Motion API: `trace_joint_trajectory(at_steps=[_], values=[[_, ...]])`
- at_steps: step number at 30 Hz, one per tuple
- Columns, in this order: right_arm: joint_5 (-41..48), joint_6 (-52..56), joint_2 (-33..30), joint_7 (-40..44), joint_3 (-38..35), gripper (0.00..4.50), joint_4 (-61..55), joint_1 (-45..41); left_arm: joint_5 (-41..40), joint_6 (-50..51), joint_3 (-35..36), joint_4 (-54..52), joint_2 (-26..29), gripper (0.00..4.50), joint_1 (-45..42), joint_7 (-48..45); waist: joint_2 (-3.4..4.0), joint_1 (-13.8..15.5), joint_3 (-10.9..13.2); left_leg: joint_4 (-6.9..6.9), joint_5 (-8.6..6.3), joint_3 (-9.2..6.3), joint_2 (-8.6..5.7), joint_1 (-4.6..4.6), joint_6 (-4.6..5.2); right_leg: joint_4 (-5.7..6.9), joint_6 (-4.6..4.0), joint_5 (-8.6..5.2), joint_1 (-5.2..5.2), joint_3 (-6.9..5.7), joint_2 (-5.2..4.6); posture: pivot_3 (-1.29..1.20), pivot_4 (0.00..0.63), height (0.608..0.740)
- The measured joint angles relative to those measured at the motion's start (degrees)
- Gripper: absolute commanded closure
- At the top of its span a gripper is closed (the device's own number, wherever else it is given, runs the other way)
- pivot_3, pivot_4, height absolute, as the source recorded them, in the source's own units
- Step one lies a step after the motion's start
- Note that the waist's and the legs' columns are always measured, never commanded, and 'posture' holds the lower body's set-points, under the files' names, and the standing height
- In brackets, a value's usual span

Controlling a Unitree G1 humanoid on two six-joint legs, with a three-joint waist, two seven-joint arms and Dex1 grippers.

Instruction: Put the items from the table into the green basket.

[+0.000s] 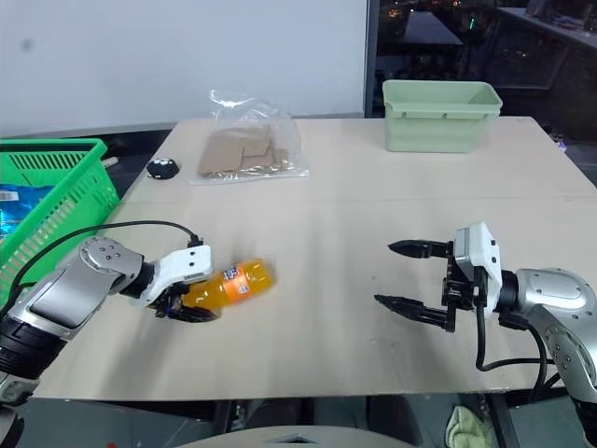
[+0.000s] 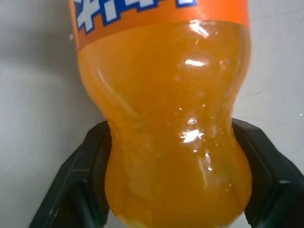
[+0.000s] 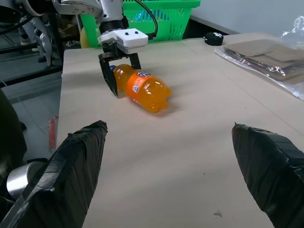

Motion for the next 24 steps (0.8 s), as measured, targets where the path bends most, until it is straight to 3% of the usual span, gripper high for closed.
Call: trace_joint_trajectory(at_steps=[5,7,10,13,16,19,24], values=[[-0.33,-1.39,1.49,-0.02,0.27,0.0,0.23,-0.78,-1.06,-1.01,1.9,3.86,-6.53,1.79,-2.72,4.76,-0.03,0.58,0.02,0.03,0.0,-0.06,0.0,0.06,0.0,-0.05,0.03,0.02,0.22,-0.06,0.01,-0.13,0.0,0.74],[0.04,-1.65,3.29,-0.24,0.8,0.0,0.69,-3.21,-1.15,-0.89,3.71,8.65,-11.57,1.79,-8.16,10.64,-0.15,1.05,0.09,0.1,0.01,-0.13,-0.02,0.07,0.0,-0.05,0.05,0.03,0.27,-0.15,0.04,-0.11,0.0,0.74],[1.73,-1.54,5.07,-1.39,1.61,0.0,0.77,-7.77,-0.3,-1.59,7.98,16.34,-12.82,1.79,-17.04,19.33,-0.47,0.81,0.25,0.08,0.02,-0.22,0.0,0.12,-0.02,-0.05,-0.01,0.08,0.26,-0.17,0.28,-0.07,0.0,0.74],[4.38,-0.37,6.89,-2.33,1.92,0.0,1.48,-13.52,2.27,-4.96,12.91,25.91,-9.57,1.79,-25.97,27.04,-0.52,-0.01,0.29,-0.23,0.0,-0.18,0.01,0.31,-0.03,-0.03,-0.07,0.08,0.24,-0.09,0.33,-0.02,0.0,0.74],[6.08,0.51,7.86,-1.7,2.71,0.0,3.21,-17.23,3.63,-6.5,16.01,31.71,-4.92,1.79,-29.51,30.12,-0.52,-0.13,0.29,-0.65,0.0,-0.13,-0.02,0.49,-0.03,-0.06,-0.17,0.02,0.23,-0.01,0.31,0.03,0.0,0.74],[6.16,0.52,8.59,0.37,4.46,0.0,7.15,-21.49,4.66,-7.23,19.08,35.93,1.76,1.79,-27.78,31.53,-0.55,0.3,0.31,-0.85,0.0,-0.13,-0.02,0.53,-0.04,-0.04,-0.27,-0.05,0.15,-0.01,0.31,0.09,0.0,0.74],[4.62,-0.49,11.07,2.36,6.38,0.0,13.27,-25.52,4.06,-7.03,25.45,37.59,7.7,1.79,-18.95,32.02,-0.76,2.96,0.38,-0.86,0.01,-0.14,-0.02,0.55,-0.04,0.04,-0.29,-0.05,0.14,-0.05,0.33,0.16,0.0,0.74]])
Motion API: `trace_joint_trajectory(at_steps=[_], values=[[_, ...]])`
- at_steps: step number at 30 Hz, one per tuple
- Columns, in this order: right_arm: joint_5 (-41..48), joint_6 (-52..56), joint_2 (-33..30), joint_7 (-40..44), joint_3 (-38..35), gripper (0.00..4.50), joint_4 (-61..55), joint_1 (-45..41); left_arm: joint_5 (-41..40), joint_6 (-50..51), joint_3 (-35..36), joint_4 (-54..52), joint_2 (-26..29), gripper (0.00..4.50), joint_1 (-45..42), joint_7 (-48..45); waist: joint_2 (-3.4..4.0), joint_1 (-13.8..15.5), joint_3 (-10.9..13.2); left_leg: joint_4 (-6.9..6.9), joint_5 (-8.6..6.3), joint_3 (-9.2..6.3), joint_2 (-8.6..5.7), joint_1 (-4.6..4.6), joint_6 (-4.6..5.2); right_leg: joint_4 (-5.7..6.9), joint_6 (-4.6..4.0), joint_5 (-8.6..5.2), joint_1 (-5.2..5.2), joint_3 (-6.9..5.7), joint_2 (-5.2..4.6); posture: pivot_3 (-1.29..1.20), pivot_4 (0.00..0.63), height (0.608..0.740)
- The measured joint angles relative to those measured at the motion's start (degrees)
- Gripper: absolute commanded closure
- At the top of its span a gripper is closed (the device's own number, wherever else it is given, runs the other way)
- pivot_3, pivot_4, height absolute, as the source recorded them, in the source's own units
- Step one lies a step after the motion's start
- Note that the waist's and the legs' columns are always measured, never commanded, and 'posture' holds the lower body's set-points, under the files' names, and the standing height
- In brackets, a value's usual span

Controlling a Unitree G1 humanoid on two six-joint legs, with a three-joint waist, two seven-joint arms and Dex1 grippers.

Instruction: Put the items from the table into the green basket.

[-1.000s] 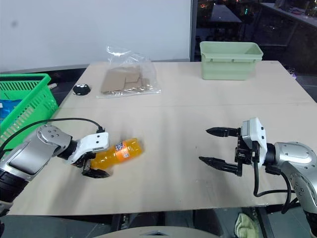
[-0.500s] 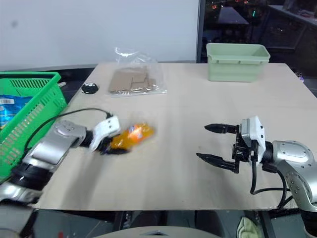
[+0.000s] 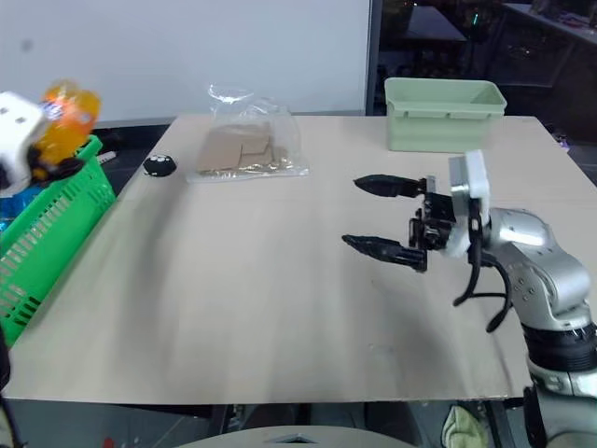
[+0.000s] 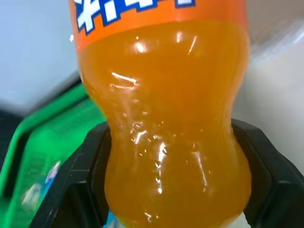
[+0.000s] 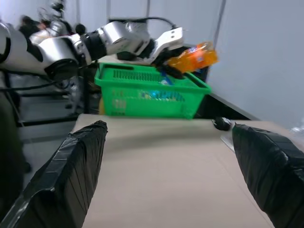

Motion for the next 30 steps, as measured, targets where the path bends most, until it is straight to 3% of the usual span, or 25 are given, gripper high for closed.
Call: trace_joint_trajectory(at_steps=[8,10,12,22,27,30], values=[[-7.67,-4.1,2.72,-0.18,2.92,0.0,8.37,-4.01,-0.47,-4.39,5.99,10.22,4.99,1.79,3.85,3.77,-0.34,6.15,-0.08,0.01,0.29,0.01,0.08,0.03,-0.49,0.0,-0.06,0.0,0.07,-0.35,0.09,0.17,0.0,0.74],[-8.04,-4.13,3.38,-0.2,3.12,0.0,8.3,-4.05,-0.49,-6.2,5.93,12.99,5.0,0.78,5.02,3.87,-0.31,7.2,-0.1,0.01,0.3,0.02,0.08,0.03,-0.51,0.01,-0.14,-0.01,0.06,-0.37,0.09,0.17,0.0,0.74],[-8.1,-4.09,3.47,-0.42,3.12,0.0,7.79,-3.53,-0.48,-8.31,5.67,16.03,4.34,0.04,6.15,3.2,-0.36,7.88,-0.13,0.0,0.3,-0.01,0.1,0.03,-0.52,0.01,-0.2,-0.04,0.07,-0.42,0.1,0.16,0.0,0.74],[-7.55,-2.79,3.11,-1.51,2.82,0.0,4.61,-1.49,2.81,-20.19,-0.48,25.0,-0.37,0.04,-0.57,4.11,-0.41,7.71,-0.18,-0.02,0.33,0.04,0.17,0.02,-0.56,0.01,-0.3,0.02,0.06,-0.41,0.22,0.12,0.0,0.74],[-7.04,-2.69,2.23,-2.15,2.05,0.0,3.5,0.08,2.48,-24.45,-0.32,26.37,-0.42,0.04,-4.34,5.11,-0.4,7.0,-0.18,-0.05,0.33,0.08,0.18,0.03,-0.56,0.02,-0.3,0.02,0.08,-0.35,0.23,0.1,0.0,0.74],[-7.08,-2.71,1.55,-2.53,1.85,0.0,3.22,2.23,-2.54,-26.81,3.15,23.69,-1.58,0.04,-2.91,-1.07,-0.38,6.31,-0.17,-0.05,0.33,0.11,0.19,0.02,-0.56,0.0,-0.32,0.02,0.08,-0.34,0.22,0.1,0.0,0.74]])
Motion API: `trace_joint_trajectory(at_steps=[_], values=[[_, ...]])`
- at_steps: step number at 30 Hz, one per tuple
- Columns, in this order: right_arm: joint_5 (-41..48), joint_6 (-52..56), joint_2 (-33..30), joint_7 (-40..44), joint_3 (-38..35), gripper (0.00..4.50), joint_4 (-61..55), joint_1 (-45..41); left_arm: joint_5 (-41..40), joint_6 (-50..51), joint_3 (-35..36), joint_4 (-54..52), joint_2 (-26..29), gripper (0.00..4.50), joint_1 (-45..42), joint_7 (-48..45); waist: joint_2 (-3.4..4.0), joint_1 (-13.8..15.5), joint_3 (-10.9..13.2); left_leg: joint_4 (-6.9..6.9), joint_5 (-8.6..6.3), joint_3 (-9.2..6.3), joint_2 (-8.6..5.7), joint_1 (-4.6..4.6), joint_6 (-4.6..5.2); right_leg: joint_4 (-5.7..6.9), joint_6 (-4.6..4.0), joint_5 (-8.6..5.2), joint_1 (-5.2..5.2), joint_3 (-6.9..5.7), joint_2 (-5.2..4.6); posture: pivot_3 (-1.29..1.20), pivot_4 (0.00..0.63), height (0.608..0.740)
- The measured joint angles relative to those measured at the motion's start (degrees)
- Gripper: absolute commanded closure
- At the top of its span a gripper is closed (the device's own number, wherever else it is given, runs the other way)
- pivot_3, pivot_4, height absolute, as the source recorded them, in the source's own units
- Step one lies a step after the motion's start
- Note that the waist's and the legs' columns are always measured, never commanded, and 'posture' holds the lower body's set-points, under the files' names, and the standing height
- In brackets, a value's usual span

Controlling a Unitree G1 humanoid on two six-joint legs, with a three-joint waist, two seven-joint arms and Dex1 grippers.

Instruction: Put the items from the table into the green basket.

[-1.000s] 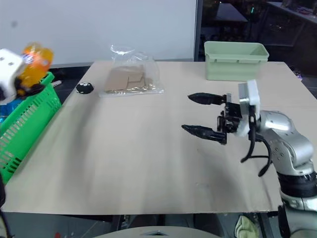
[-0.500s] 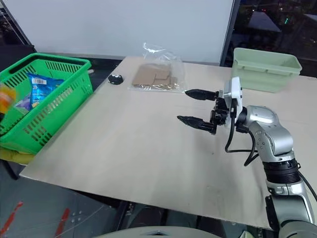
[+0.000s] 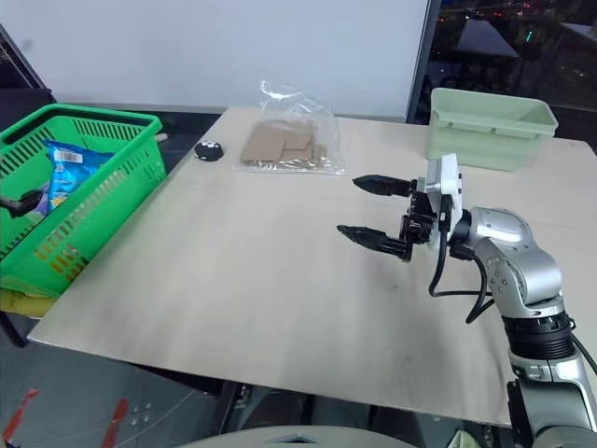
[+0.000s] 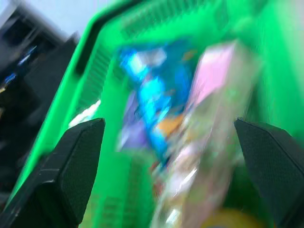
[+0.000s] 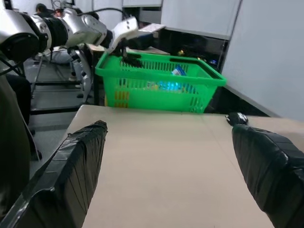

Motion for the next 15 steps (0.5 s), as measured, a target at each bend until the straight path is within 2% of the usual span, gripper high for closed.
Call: trace_joint_trajectory(at_steps=[3,4,7,10,15], values=[[-0.22,-0.44,-0.69,-0.66,-1.39,0.0,0.08,2.74,-8.08,1.16,4.94,-13.45,-4.47,0.04,7.94,-6.01,0.17,-0.18,-0.1,-0.01,0.0,0.04,0.07,0.02,0.0,-0.14,-0.1,0.05,0.02,0.04,-0.11,0.1,0.0,0.74],[-0.9,-0.72,-1.73,-1.04,-2.65,0.0,1.03,5.31,-13.99,4.36,7.41,-24.03,-9.37,0.04,13.5,-7.66,0.25,-0.17,-0.16,-0.03,-0.01,0.15,0.09,0.04,0.0,-0.12,-0.15,0.05,0.05,0.06,-0.35,0.09,0.0,0.74],[-2.72,-2.55,-2.58,-1.61,-4.79,0.0,3.44,10.12,-23.78,13.4,9.63,-44.37,-18.03,0.04,24.27,-6.71,0.24,-0.63,-0.16,-0.03,-0.02,0.17,0.12,-0.01,0.03,-0.18,-0.19,0.08,-0.01,0.34,-0.41,0.07,0.0,0.74],[-6.19,-8.47,-2.47,-2.64,-7.55,0.0,4.73,15.7,-28.73,20.44,8.92,-62.8,-24.3,0.04,33.88,-2.37,0.27,-1.85,-0.19,-0.07,-0.04,0.31,0.15,0.11,0.05,-0.18,-0.17,0.09,-0.01,0.51,-0.35,0.05,0.0,0.74],[-8.81,-12.67,-0.8,-5.19,-9.83,0.0,4.36,24.38,-29.66,23.98,3.7,-75.12,-30.75,0.04,42.79,1.91,0.57,-2.18,-0.36,-0.08,-0.03,0.55,0.25,0.33,0.05,-0.12,-0.37,-0.02,0.1,0.63,-0.15,0.01,0.0,0.74]])
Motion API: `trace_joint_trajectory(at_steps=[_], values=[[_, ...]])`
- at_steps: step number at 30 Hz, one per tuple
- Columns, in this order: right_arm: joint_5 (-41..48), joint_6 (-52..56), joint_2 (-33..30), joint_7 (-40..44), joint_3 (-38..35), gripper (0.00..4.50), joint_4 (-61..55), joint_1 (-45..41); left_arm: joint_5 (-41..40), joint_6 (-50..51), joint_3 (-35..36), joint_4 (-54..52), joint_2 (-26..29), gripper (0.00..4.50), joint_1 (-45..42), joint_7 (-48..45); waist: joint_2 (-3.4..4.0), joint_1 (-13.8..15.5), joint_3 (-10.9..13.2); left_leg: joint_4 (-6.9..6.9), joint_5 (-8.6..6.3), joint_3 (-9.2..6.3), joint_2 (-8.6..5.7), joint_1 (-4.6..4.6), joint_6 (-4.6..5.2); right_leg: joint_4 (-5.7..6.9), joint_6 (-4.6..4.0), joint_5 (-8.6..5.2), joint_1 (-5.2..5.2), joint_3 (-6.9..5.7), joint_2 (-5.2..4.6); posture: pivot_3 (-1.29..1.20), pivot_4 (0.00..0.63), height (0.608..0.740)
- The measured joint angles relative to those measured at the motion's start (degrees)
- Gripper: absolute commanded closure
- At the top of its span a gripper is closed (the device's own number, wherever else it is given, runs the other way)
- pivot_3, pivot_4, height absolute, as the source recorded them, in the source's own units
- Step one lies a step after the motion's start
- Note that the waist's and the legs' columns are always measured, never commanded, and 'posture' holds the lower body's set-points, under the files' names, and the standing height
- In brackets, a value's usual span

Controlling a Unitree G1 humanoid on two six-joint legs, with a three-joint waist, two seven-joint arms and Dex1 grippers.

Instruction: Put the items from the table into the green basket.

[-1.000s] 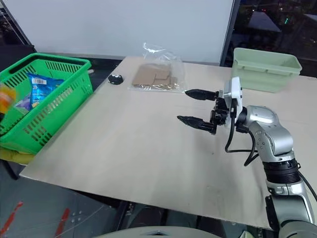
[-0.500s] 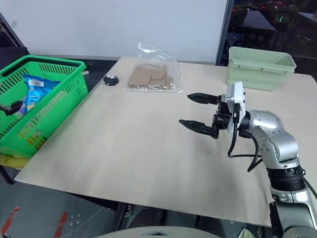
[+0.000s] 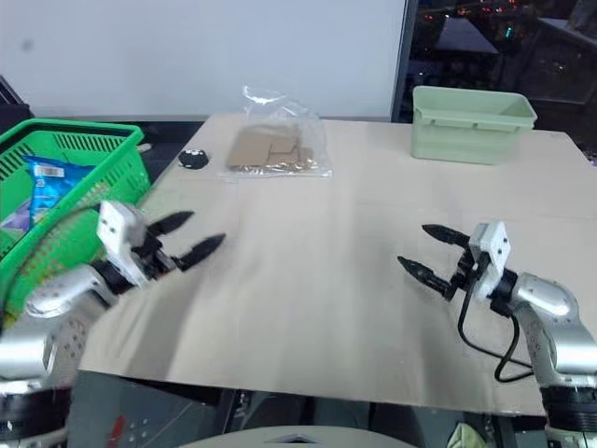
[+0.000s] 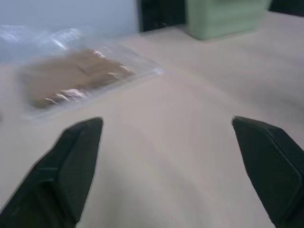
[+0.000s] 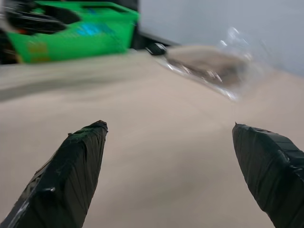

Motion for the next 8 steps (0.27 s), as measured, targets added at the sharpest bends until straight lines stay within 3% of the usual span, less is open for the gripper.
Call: trace_joint_trajectory(at_steps=[2,8], values=[[-2.23,-3.08,1.56,-2.81,-1.63,0.0,-0.44,7.15,3.93,-0.77,-6.16,-3.36,-2.35,0.04,5.26,2.36,0.19,0.01,-0.09,0.05,0.01,0.39,0.1,0.19,-0.01,-0.05,-0.12,0.01,0.11,0.24,0.35,0.01,0.0,0.74],[-6.14,-7.87,3.68,-5.38,-2.76,0.0,-0.39,17.1,9.86,-3.08,-11.32,-0.87,-5.62,0.04,6.22,4.71,0.4,-1.23,-0.14,0.04,-0.16,0.9,0.28,0.42,-0.29,-0.1,0.0,-0.11,0.14,0.48,0.35,-0.04,0.0,0.74]])
